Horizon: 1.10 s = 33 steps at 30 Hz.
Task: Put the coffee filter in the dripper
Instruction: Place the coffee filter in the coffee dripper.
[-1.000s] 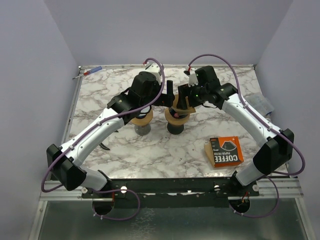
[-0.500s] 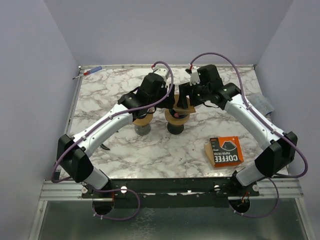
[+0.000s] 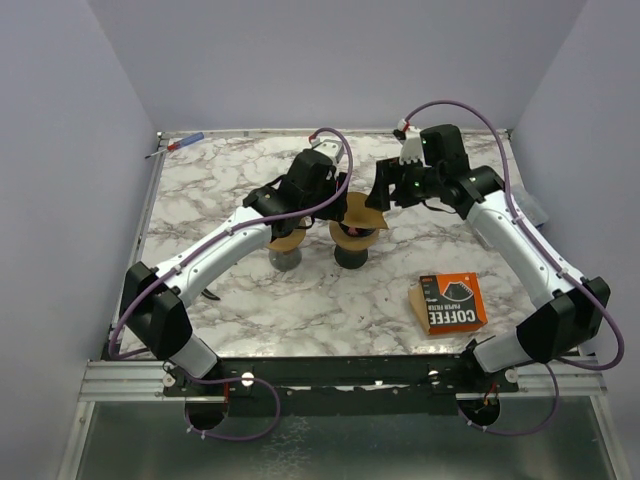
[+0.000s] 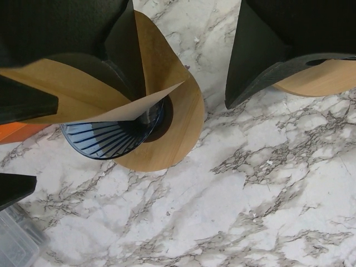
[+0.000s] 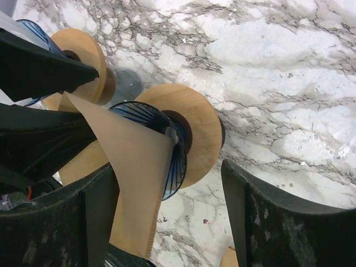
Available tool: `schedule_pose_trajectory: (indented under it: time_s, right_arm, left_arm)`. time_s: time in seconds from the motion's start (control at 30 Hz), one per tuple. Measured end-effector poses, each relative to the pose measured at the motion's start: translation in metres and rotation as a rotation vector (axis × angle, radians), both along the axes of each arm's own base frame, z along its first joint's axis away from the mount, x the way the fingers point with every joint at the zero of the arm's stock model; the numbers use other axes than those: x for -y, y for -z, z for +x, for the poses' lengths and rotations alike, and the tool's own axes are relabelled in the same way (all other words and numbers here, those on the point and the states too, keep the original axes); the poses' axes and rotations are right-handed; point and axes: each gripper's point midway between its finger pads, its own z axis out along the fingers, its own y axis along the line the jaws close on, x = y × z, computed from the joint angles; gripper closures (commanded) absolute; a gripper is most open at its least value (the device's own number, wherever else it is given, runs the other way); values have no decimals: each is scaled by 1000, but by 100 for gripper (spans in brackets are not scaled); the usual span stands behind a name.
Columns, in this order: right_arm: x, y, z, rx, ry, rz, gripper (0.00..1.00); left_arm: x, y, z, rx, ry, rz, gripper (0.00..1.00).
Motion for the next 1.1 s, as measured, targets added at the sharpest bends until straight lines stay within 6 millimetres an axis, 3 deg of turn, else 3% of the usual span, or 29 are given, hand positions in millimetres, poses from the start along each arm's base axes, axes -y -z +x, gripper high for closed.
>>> schedule_pose_trajectory:
  time_s: [0.2, 0.67, 0.9, 1.1]
  right_arm:
    - [14, 9, 2, -37, 21, 22, 35]
    - [23, 25, 5, -81, 22, 73, 64]
    - [27, 30, 6, -101, 24, 112, 73]
    - [24, 29, 6, -110, 6, 150, 90]
  left_arm:
    - [0, 2, 1, 1, 6, 10, 41]
    - [-1, 6, 1, 4, 17, 29, 53]
    - [-1, 6, 1, 7, 18, 29, 56]
    - [0, 8, 1, 8, 19, 28, 57]
